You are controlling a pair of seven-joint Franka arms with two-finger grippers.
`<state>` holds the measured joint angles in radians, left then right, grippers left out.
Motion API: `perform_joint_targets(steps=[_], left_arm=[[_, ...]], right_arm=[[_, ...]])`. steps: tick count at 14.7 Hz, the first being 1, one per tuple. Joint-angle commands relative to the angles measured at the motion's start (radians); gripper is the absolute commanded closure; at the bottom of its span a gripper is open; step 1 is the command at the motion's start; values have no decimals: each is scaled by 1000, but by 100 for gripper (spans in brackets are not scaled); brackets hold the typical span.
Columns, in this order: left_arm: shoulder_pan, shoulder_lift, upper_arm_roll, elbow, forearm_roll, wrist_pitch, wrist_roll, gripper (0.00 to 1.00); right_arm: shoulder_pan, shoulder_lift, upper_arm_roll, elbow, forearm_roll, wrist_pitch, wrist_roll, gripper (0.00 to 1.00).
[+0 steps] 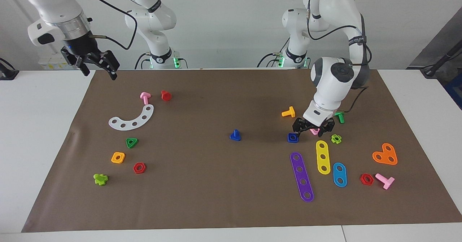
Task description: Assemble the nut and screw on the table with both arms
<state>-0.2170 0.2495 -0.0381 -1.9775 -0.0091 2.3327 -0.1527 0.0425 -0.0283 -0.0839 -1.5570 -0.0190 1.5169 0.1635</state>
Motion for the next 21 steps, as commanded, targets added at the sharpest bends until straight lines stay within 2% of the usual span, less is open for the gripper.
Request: perform_joint_targets(steps=[1, 7, 13, 14, 17, 19, 21], left_arm=[[-36, 30, 14, -24, 0, 66, -14, 1], [-38, 30, 12, -118, 0, 178, -10, 2], [-53, 24, 12, -138, 0, 191, -5, 13], [-53, 24, 12, -138, 0, 191, -5, 22], [-61, 22, 12, -138, 0, 188, -8, 58], [-67, 21, 12, -136, 0, 175, -11, 76], [-65, 22, 14, -118, 0, 175, -13, 78]], right_arm=[[-10, -34, 10, -60, 21, -1, -15, 0], [-33, -38, 6, -66, 45, 2, -18, 0], [-26, -39, 7, -66, 45, 3, -19, 0], [-24, -39, 9, -66, 44, -4, -21, 0], [-23, -38, 10, -63, 40, 6, -34, 0], [-24, -38, 13, -64, 40, 8, -51, 0], [-23, -38, 13, -64, 42, 8, -53, 0]])
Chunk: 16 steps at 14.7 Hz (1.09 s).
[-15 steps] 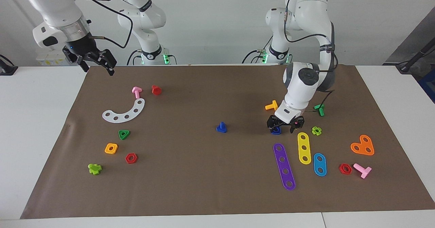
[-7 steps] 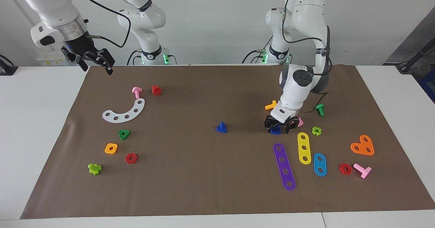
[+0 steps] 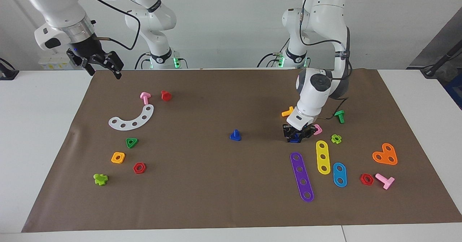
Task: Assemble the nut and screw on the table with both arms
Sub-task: 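Grasp the blue square nut beside the purple strip with the left gripper, then carry the blue square nut with the left gripper toward the blue bolt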
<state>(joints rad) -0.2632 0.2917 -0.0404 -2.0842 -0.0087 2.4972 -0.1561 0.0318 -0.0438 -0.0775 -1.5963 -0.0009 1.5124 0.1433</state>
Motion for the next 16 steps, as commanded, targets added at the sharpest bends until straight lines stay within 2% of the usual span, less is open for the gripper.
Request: perform_joint_targets(steps=[1, 3, 6, 11, 14, 16], left_arm=[[-19, -22, 16, 2, -2, 6, -10, 79], [-19, -23, 17, 56, -2, -47, -10, 79], [-33, -8, 17, 191, -2, -181, -13, 77], [-157, 32, 19, 305, -2, -210, -161, 75], [-235, 82, 24, 395, -2, -227, -282, 75], [-278, 106, 25, 435, -2, -267, -290, 75]], right_arm=[[-12, -22, 7, -25, 22, 12, -33, 0], [-10, -22, 8, -25, 22, 12, -36, 0], [-10, -22, 12, -25, 12, 34, -74, 0], [-12, -22, 12, -30, 2, 37, -79, 0], [-21, -22, 10, -27, 7, 34, -79, 0], [-10, -22, 10, -25, 15, 34, -79, 0]])
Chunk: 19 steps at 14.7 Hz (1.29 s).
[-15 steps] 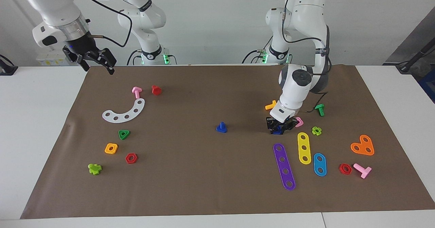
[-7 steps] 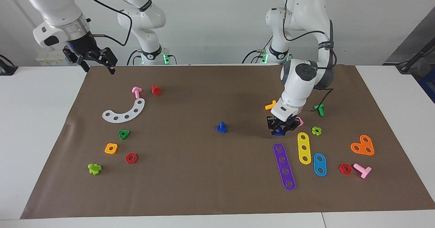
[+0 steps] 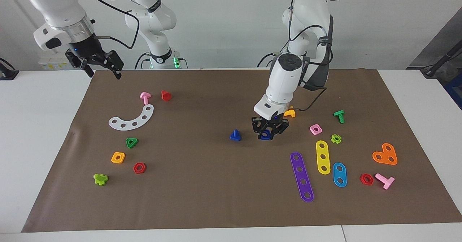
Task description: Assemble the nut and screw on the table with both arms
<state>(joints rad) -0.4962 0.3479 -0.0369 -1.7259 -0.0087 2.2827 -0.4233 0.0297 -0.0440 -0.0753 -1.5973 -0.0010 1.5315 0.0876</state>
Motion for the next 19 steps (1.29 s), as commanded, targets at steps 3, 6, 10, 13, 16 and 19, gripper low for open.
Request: perform_joint_targets(steps=[3, 6, 10, 13, 16, 19], left_arm=[[-97, 75, 22, 81, 0, -42, -48, 74], [-130, 89, 22, 77, 13, -25, -55, 70], [-139, 89, 20, 57, 23, -6, -55, 70], [-145, 89, 20, 45, 23, 24, -55, 69], [-147, 94, 20, 29, 23, 43, -61, 69], [-151, 98, 20, 12, 23, 49, -65, 66]], right_arm=[[-7, -22, 9, -26, 19, 13, -23, 0], [-8, -22, 9, -26, 19, 13, -23, 0], [-8, -22, 9, -26, 19, 13, -23, 0], [-8, -22, 9, -26, 19, 13, -23, 0], [-8, -22, 9, -26, 19, 13, -23, 0], [-8, -22, 9, -26, 19, 13, -23, 0]])
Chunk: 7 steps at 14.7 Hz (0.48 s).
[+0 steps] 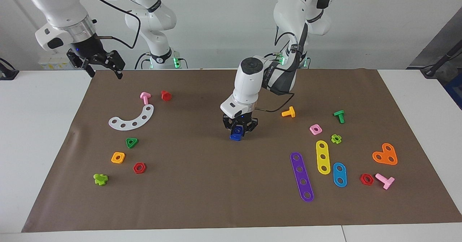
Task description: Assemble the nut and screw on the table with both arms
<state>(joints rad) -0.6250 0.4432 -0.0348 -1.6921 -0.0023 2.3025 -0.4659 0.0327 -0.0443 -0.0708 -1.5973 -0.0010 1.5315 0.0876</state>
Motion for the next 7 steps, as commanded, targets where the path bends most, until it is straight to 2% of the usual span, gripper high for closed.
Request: perform_joint_targets(steps=[1, 7], left_arm=[[-22, 3, 18, -24, 18, 29, -22, 65], [-32, -1, 19, -40, 18, 26, -22, 54]], right_arm=[[-11, -22, 5, -24, 19, 13, -23, 0], [-11, -22, 5, -24, 19, 13, -23, 0]])
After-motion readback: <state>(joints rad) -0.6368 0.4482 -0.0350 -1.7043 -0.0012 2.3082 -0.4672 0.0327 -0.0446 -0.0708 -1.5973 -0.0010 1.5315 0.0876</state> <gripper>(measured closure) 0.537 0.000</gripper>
